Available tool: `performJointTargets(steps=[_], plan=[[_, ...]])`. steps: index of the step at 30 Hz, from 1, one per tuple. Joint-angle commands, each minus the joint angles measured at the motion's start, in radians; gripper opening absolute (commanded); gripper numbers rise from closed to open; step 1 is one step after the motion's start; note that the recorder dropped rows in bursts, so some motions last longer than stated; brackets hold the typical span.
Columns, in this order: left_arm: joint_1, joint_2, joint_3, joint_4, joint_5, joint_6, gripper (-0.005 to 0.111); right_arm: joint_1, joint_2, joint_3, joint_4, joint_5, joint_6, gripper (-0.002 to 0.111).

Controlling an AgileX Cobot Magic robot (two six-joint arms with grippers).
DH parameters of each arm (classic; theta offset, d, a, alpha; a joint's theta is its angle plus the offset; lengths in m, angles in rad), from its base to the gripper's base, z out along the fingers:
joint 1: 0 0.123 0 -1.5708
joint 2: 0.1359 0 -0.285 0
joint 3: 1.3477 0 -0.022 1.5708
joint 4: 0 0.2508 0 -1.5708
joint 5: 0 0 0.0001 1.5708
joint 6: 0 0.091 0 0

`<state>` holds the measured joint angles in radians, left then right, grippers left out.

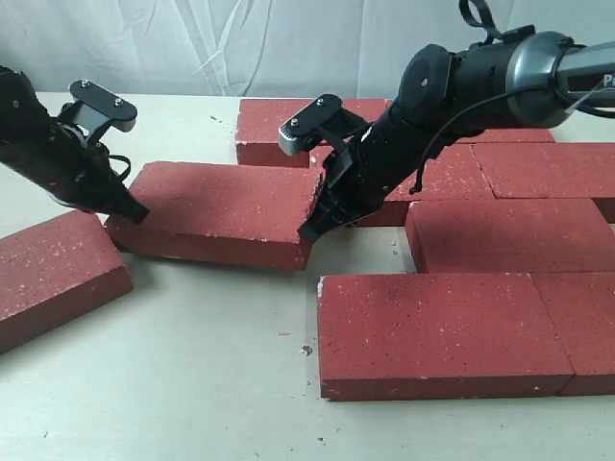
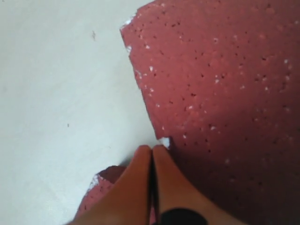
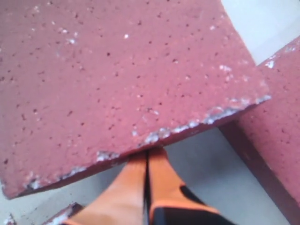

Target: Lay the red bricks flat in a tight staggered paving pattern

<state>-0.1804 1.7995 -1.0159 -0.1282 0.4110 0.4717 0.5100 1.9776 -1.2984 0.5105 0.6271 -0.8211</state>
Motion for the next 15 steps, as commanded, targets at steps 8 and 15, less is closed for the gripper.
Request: performJointTargets(steps=[8,15], plan=[[0.002,-0.008,-0.012,0.138,-0.007,-0.001,0.0,0.044,0.037,-0.004,0.04,-0.026,-0.016,-0.001],[0.023,-0.008,-0.012,0.178,-0.024,-0.035,0.0,0.091,0.037,-0.016,-0.006,-0.048,-0.016,-0.001]])
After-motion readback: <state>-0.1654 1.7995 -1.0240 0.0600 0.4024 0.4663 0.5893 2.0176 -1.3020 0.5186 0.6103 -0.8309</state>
